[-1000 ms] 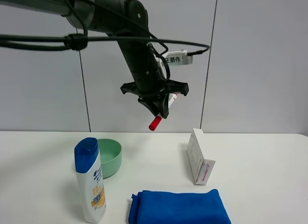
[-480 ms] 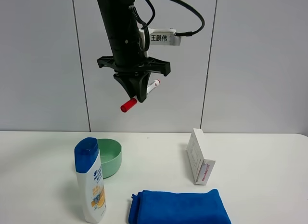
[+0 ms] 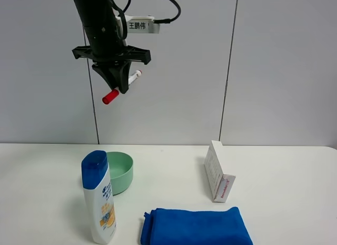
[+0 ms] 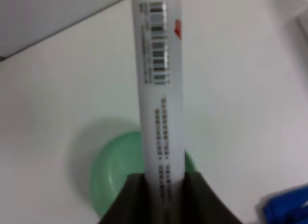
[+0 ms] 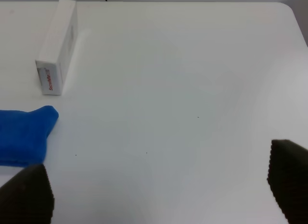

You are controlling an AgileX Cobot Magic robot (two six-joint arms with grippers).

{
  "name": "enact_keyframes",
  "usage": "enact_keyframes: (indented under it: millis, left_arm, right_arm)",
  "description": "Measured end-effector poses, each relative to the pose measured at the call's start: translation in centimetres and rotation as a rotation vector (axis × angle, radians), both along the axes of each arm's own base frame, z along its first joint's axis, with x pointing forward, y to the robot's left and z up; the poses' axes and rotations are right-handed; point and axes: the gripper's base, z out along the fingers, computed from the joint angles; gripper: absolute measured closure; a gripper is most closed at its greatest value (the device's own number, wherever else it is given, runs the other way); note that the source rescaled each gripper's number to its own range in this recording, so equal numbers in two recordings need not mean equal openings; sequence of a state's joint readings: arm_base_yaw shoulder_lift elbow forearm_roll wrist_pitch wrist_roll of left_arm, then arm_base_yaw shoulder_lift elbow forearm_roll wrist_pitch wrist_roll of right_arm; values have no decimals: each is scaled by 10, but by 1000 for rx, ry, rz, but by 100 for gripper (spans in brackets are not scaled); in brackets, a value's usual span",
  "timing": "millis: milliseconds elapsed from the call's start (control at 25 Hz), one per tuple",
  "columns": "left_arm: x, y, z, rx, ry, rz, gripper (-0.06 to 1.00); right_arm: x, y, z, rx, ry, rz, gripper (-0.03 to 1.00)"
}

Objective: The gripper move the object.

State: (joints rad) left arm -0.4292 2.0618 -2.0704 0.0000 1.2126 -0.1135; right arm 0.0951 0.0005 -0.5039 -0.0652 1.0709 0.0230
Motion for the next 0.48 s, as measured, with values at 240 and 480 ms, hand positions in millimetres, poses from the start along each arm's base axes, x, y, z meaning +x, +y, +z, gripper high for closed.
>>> enact_keyframes:
  millis: [240, 480]
  left_arm:
    - [13, 34, -1, -10, 9, 82, 94]
    - [16, 67, -21, 17, 81, 147, 94]
  right_arm:
    - [0, 0, 0, 0, 0, 0, -3]
    - [0, 0, 0, 0, 0, 0, -3]
